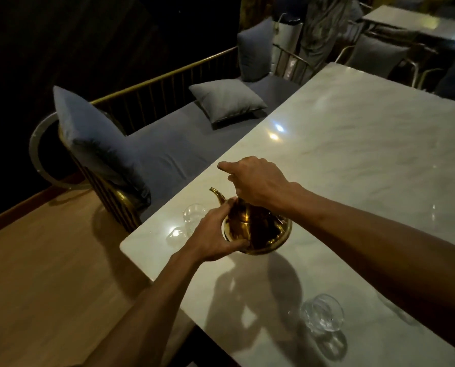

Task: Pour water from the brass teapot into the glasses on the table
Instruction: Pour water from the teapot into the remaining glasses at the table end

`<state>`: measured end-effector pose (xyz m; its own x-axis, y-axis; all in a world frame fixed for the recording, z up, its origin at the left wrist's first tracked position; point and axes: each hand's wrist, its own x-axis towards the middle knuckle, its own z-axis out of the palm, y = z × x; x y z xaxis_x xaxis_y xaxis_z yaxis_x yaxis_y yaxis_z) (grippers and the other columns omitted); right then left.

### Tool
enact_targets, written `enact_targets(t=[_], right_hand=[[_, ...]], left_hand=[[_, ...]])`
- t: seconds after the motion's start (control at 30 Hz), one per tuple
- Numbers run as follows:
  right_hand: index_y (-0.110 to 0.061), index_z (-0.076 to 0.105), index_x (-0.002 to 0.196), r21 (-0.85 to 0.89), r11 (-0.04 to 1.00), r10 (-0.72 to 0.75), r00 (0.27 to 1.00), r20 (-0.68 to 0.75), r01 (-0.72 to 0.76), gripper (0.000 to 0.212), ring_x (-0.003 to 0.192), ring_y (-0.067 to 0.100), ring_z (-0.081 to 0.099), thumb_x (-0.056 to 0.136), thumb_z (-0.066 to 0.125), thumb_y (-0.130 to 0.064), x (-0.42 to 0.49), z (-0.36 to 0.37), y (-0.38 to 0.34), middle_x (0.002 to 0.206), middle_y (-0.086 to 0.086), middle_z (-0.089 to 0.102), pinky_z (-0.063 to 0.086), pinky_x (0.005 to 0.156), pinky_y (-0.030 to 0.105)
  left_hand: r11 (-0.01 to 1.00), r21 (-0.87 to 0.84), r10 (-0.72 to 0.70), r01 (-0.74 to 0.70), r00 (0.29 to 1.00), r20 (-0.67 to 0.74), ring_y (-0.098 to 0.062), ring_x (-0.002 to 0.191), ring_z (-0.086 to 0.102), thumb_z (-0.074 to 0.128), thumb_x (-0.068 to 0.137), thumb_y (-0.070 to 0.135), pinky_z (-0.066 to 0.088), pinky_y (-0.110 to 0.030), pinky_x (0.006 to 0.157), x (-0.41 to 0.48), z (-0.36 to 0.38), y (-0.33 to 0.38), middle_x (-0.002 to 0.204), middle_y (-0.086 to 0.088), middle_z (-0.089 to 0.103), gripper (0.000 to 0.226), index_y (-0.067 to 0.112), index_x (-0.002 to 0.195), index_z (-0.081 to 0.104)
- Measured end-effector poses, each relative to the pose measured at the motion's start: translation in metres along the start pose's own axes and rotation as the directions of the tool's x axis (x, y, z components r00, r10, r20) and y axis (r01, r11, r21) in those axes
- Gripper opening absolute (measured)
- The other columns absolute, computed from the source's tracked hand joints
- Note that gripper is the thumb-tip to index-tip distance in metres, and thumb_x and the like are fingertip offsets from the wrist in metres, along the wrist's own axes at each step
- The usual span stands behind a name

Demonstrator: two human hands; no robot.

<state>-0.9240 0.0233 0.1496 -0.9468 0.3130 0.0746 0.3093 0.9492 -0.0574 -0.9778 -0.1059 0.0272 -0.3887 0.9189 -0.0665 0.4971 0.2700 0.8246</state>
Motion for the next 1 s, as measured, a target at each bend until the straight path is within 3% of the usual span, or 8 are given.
enact_targets(t=[0.07,0.23,0.37,0.53,0.67,0.83,0.93,1.0], right_hand=[[-0.023,0.046,0.14,0.047,0.997,0.058,0.996,-0.061,-0.055,0.046,0.089,0.025,0.066,0.095,0.056,-0.021,-0.022,-0.011,0.012,0.11,0.008,0.069,0.054,0.069,0.032],[-0.019,0.039,0.144,0.235,0.95,0.259,0.938,-0.229,-0.205,0.054,0.093,0.028,0.067,0.093,0.058,-0.025,-0.086,-0.04,0.041,0.111,0.013,0.068,0.052,0.074,0.031],[-0.015,0.038,0.143,0.276,0.919,0.358,0.887,-0.29,-0.28,0.061,0.095,0.029,0.067,0.088,0.063,-0.026,-0.148,-0.063,0.063,0.111,0.013,0.068,0.055,0.078,0.036],[-0.01,0.051,0.13,0.28,0.876,0.473,0.817,-0.331,-0.393,0.049,0.092,0.03,0.067,0.084,0.063,-0.023,-0.236,-0.088,0.088,0.107,0.012,0.068,0.057,0.078,0.042],[-0.009,0.058,0.123,0.289,0.827,0.56,0.748,-0.356,-0.481,0.042,0.081,0.026,0.066,0.082,0.06,-0.016,-0.312,-0.101,0.107,0.091,0.009,0.069,0.053,0.066,0.032],[-0.008,0.059,0.121,0.297,0.737,0.676,0.657,-0.335,-0.607,0.042,0.073,0.021,0.061,0.08,0.06,-0.014,-0.393,-0.113,0.127,0.085,0.01,0.068,0.053,0.065,0.032],[-0.008,0.063,0.109,0.288,0.644,0.762,0.56,-0.324,-0.709,0.034,0.062,0.018,0.059,0.077,0.061,-0.017,-0.438,-0.121,0.138,0.064,-0.004,0.055,0.058,0.066,0.038],[-0.009,0.064,0.111,0.305,0.567,0.816,0.473,-0.332,-0.765,0.035,0.061,0.017,0.061,0.076,0.063,-0.017,-0.469,-0.125,0.144,0.061,-0.007,0.052,0.059,0.065,0.038]], left_hand=[[0.997,0.023,0.074,-0.074,0.997,0.004,-0.012,0.131,0.04,0.081,0.068,0.057,0.035,-0.03,0.107,0.002,0.003,0.016,0.15,0.004,0.046,0.1,0.038,0.149,0.027],[0.974,0.047,0.221,-0.221,0.975,0.007,-0.018,0.13,0.052,0.079,0.061,0.076,0.05,-0.049,0.103,0.014,0.031,0.056,0.141,0.012,0.053,0.104,0.04,0.147,0.032],[0.943,0.064,0.323,-0.326,0.945,0.046,-0.021,0.129,0.055,0.08,0.061,0.074,0.051,-0.047,0.101,0.011,0.068,0.103,0.14,0.009,0.055,0.108,0.033,0.149,0.033],[0.883,0.072,0.455,-0.464,0.883,0.112,-0.02,0.131,0.053,0.083,0.061,0.07,0.051,-0.047,0.101,0.001,0.123,0.158,0.143,0.007,0.054,0.109,0.031,0.15,0.033],[0.808,0.082,0.565,-0.583,0.807,0.174,-0.02,0.127,0.055,0.086,0.058,0.064,0.052,-0.048,0.097,-0.008,0.175,0.201,0.14,0.012,0.054,0.106,0.034,0.146,0.037],[0.75,0.014,0.629,-0.661,0.72,0.294,-0.02,0.129,0.055,0.083,0.058,0.07,0.052,-0.048,0.098,-0.021,0.245,0.245,0.143,0.01,0.053,0.109,0.035,0.149,0.035],[0.721,-0.03,0.65,-0.693,0.66,0.375,-0.018,0.129,0.055,0.083,0.056,0.07,0.052,-0.047,0.098,-0.022,0.288,0.272,0.143,0.012,0.053,0.112,0.036,0.15,0.033],[0.678,-0.073,0.683,-0.731,0.59,0.431,-0.017,0.131,0.053,0.081,0.054,0.072,0.051,-0.047,0.1,-0.022,0.316,0.29,0.145,0.011,0.052,0.114,0.037,0.15,0.032]])
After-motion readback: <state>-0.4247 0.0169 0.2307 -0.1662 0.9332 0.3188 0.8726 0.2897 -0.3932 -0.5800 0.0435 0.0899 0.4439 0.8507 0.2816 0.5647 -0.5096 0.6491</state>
